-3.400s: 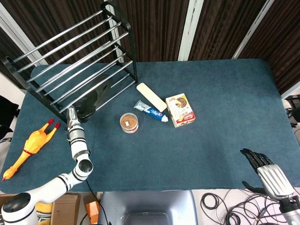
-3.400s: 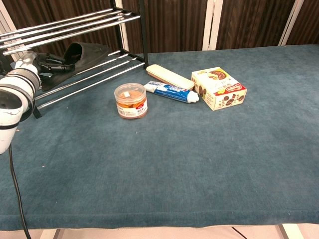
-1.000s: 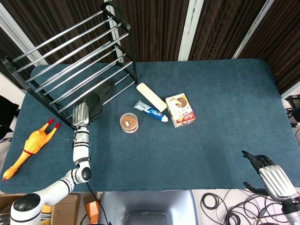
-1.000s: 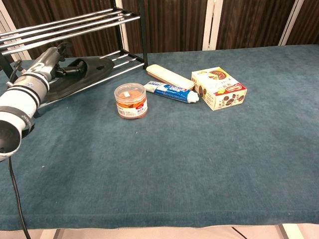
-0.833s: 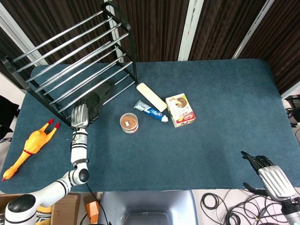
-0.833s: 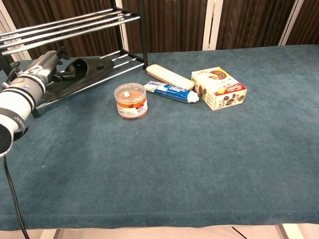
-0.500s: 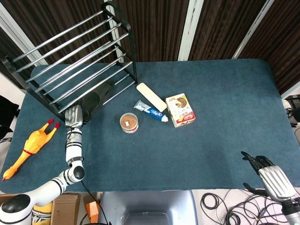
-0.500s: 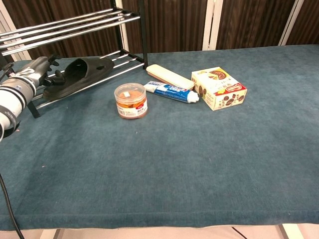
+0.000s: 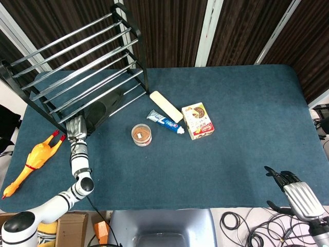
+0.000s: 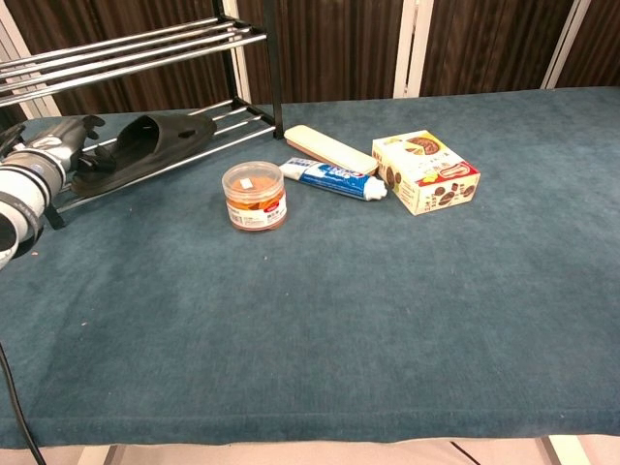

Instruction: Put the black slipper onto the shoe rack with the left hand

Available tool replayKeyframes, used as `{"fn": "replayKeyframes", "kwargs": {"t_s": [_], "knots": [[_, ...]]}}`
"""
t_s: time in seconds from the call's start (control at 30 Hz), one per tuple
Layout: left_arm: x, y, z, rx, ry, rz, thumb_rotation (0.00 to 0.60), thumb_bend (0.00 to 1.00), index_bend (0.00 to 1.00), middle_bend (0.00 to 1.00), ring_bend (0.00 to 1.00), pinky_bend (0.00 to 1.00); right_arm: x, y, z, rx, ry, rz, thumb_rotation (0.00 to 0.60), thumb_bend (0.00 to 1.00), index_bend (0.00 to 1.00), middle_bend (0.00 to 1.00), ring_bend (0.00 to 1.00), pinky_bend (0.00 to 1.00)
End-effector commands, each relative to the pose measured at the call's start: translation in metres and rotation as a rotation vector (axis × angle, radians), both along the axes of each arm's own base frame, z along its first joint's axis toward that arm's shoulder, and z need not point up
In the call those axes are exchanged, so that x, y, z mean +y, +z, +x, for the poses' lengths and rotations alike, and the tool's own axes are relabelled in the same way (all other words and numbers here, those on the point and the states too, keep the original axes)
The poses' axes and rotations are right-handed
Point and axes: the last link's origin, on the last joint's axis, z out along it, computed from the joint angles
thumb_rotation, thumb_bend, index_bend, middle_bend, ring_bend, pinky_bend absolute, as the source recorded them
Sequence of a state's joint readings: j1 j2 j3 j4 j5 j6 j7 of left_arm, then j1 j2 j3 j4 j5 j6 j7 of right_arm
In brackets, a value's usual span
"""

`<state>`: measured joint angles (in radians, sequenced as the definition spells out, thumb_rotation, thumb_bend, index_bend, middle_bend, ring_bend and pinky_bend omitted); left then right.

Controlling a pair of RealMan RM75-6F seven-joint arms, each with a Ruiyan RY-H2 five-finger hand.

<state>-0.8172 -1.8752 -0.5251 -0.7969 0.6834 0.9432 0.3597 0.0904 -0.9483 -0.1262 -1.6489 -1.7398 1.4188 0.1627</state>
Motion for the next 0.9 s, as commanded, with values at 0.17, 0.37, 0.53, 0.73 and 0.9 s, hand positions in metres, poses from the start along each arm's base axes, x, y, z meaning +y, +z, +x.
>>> {"fn": "replayKeyframes", "kwargs": {"t_s": [0.17,0.37,0.53,0.73,0.9], "knots": [[0.0,0.0,-0.001,-0.005,0.011,-0.01,0.431,0.8,0.0,0.09,0.1,0.26,0.001,0.001,0.0,-0.001,0.001,-0.004,0.6,0.16,0.0,0.25,0.27,0.21],[-0.001,-0.002,0.001,-0.005,0.022,-0.029,0.451,0.8,0.0,0.09,0.1,0.29,0.002,0.0,0.0,0.0,0.005,-0.002,0.6,0.16,0.0,0.25,0.27,0.21],[-0.004,-0.004,0.005,-0.023,0.025,-0.048,0.502,0.8,0.0,0.09,0.1,0.34,0.002,0.0,0.0,0.001,0.003,-0.003,0.6,0.16,0.0,0.25,0.27,0.21],[-0.008,-0.006,0.015,-0.064,0.006,-0.067,0.515,0.8,0.0,0.09,0.1,0.36,0.002,-0.001,0.001,0.003,0.003,0.0,0.6,0.16,0.0,0.25,0.27,0.21],[-0.011,-0.009,0.024,-0.117,-0.017,-0.088,0.523,0.8,0.0,0.09,0.1,0.37,0.002,-0.001,0.0,0.002,0.003,-0.002,0.6,0.16,0.0,0.25,0.27,0.21]]}}
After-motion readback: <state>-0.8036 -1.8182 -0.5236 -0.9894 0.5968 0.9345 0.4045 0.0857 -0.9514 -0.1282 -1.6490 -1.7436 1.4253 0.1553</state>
